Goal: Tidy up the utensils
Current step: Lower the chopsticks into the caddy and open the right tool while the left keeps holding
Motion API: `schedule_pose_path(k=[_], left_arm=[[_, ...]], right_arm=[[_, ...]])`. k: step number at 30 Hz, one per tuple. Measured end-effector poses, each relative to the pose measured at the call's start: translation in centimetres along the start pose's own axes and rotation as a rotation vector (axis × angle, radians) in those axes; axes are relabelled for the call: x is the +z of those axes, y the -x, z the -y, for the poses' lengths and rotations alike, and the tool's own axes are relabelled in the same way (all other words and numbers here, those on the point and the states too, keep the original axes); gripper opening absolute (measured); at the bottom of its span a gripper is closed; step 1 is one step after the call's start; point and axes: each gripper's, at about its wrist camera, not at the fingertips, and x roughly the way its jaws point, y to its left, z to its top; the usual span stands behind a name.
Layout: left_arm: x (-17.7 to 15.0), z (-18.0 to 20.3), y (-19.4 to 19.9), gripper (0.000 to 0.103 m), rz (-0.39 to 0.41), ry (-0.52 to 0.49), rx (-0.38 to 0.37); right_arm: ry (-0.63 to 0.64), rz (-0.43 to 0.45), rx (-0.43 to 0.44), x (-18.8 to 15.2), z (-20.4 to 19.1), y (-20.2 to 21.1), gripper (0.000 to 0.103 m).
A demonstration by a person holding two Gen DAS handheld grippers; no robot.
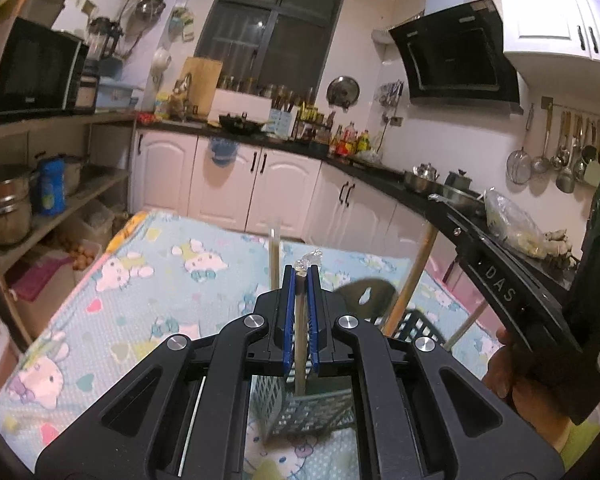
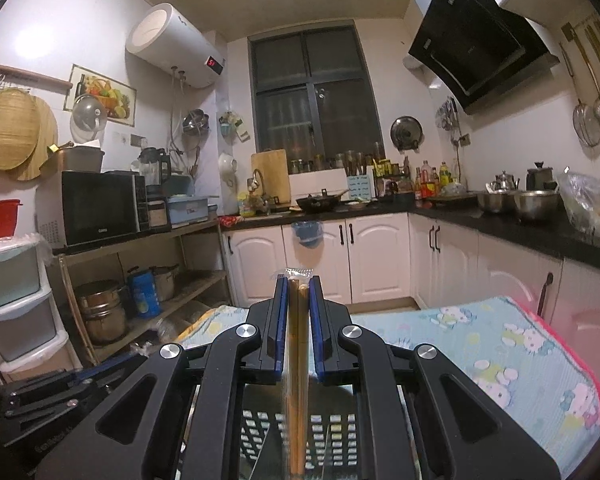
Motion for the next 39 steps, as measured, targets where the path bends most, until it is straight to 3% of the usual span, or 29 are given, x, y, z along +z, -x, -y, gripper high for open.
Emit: schedule_pose_path(k=[12,27,39], left_arm=[[-0.6,-0.3,0.3,0.002,-0.018,0.002,0.014],[-1.5,-0.8,1.0,0.002,-0.058,0.016,0.021],[-1.7,-0.8,1.6,0.003,-0.089,0.035,0.016]], right_arm=[[-0.005,-0.034,-0.036,-2.2,0.9,1.7,0.011],[-0.041,-0.102,-0.048,-2.7,1.9,5.0,0.013],[-0.033,-0.150,-0.038,-2.8,1.5,6.9,0.022]])
